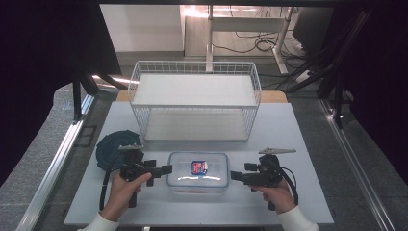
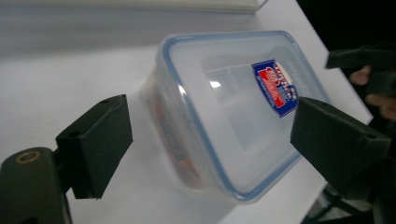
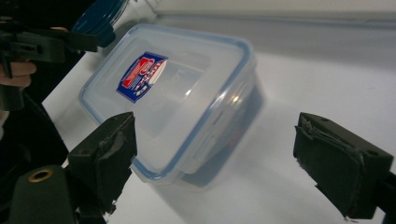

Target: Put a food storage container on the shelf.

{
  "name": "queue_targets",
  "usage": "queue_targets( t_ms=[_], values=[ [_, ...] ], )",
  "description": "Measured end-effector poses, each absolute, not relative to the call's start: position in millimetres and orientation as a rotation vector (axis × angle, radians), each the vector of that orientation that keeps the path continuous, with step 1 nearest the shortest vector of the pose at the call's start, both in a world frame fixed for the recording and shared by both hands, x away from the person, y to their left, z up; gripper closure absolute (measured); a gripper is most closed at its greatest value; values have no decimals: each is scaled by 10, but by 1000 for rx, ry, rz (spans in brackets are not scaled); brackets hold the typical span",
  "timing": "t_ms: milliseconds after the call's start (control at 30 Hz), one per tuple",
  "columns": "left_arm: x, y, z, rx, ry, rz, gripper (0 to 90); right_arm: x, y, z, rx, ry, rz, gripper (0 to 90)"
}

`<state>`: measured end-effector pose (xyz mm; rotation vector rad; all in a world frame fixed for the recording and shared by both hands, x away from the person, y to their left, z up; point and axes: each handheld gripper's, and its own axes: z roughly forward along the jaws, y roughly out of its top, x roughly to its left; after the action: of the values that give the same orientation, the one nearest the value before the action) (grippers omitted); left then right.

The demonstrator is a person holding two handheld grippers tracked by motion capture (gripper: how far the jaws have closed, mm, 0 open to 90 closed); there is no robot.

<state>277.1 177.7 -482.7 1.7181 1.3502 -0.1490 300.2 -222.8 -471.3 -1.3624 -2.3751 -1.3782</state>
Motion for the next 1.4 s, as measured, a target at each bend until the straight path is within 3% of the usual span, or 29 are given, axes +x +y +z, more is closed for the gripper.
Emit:
queue_targets(
  t_ms=[700,967,1100,1400],
  values=[
    [2928,1582,-5184,1735,1358,-394,111,3179,-1928,-5077,-1383,-2148,-1276,86],
    [2918,1593,-5224,1703,1387,-428,152,3175,-1905,-5089,-1416,-2134,-1245,201],
    [2897,1618,-5213,1693,1387,-421,211,3162,-1957,-5057,-1465,-2081,-1234,306],
    [2786,1658,-5109,1676,1402,-360,332,3131,-2015,-5035,-1515,-1999,-1260,396]
  ],
)
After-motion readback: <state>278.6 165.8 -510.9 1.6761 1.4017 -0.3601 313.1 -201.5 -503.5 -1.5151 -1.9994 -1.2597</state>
